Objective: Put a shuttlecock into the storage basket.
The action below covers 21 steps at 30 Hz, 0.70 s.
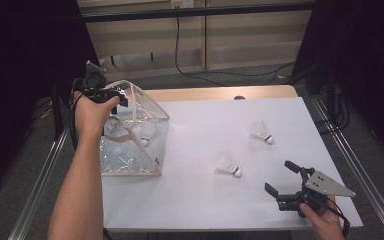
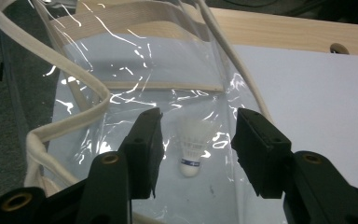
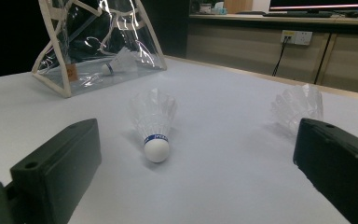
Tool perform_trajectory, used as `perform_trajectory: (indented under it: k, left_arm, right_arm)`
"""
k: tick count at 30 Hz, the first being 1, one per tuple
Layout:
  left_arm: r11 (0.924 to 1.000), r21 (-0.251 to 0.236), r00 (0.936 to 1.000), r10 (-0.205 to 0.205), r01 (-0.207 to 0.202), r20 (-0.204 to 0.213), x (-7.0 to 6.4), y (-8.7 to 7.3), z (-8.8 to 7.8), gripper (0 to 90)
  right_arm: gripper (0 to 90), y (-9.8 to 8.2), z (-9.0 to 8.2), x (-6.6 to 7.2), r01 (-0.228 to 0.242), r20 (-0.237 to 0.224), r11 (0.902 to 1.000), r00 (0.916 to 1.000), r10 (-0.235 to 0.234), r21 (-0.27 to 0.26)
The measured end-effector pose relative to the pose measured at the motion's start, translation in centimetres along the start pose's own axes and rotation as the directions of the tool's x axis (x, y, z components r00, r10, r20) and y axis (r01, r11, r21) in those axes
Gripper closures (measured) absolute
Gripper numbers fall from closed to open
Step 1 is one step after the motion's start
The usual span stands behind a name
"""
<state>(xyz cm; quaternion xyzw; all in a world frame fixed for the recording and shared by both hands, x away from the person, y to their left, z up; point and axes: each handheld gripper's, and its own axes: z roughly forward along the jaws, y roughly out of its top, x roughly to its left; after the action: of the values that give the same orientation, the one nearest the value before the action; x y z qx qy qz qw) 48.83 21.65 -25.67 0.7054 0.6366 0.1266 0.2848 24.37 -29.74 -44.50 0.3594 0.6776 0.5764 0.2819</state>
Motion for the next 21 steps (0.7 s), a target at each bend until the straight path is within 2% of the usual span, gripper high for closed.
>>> perform_trajectory:
  k: [10,13,20,21]
  left_arm:
    - [0.9992,0.011,0.9975,0.037,-0.037,0.060,-1.1,0.0,-1.4,48.3]
    - [0.9978,0.027,0.9951,0.059,-0.061,0.080,-1.7,-0.1,-1.7,47.5]
    - [0.9945,0.028,0.9869,0.096,-0.100,0.130,-3.0,-0.3,-2.6,43.8]
    - [0.9927,0.031,0.9851,0.112,-0.117,0.130,-3.2,-0.4,-2.7,43.2]
  right_arm:
    - [0.2,0.0,0.0,0.1,0.000,0.000,1.0000,1.0000,0.000,0.001]
    - [0.2,0.0,0.0,0.1,0.004,-0.001,1.0000,1.0000,-0.004,0.000]
    - [0.3,0.0,0.0,0.1,0.003,-0.004,1.0000,1.0000,-0.003,0.001]
    - [0.2,0.0,0.0,0.1,0.005,-0.004,1.0000,1.0000,-0.005,-0.001]
